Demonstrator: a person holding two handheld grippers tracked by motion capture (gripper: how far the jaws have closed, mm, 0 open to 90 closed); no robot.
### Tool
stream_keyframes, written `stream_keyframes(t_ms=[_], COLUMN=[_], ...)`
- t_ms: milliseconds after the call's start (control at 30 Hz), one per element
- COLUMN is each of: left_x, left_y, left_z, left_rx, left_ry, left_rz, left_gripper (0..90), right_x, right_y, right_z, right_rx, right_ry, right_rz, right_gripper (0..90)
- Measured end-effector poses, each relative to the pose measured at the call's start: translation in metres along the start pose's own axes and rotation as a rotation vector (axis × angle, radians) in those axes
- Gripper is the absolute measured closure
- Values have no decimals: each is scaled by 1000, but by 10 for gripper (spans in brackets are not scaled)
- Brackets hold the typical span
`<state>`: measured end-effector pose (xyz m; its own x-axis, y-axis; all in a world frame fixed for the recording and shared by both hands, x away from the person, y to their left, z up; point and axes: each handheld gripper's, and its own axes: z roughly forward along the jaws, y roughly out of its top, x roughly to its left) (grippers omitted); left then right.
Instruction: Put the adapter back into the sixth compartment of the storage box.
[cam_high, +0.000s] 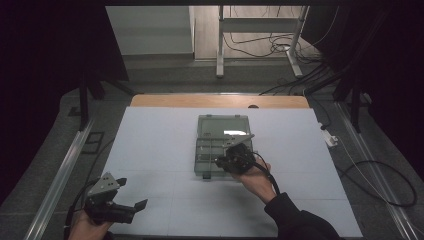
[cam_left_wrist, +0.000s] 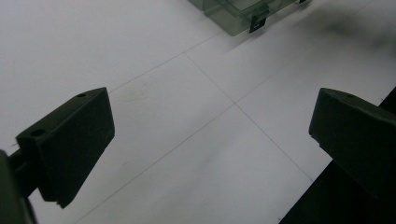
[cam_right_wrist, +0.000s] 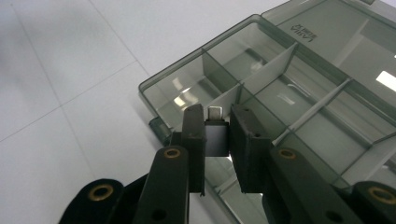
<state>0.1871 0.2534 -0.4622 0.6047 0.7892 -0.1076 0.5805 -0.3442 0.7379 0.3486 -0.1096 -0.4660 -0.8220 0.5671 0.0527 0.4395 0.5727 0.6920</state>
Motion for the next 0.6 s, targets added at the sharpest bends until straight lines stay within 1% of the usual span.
stream_keyframes(t_ms=[300, 600], left_x=[0, 0], left_y=[0, 0], left_z=[0, 0], left_rx=[-1, 2], left_ry=[-3, -7], left_rz=[-2, 3], left_gripper=[9, 10], right_x=[-4, -4], right_y=[1, -1], right_z=[10, 24], right_rx=[3, 41], right_ry=[-21, -38], right_rz=[-5, -23], right_gripper=[751, 749])
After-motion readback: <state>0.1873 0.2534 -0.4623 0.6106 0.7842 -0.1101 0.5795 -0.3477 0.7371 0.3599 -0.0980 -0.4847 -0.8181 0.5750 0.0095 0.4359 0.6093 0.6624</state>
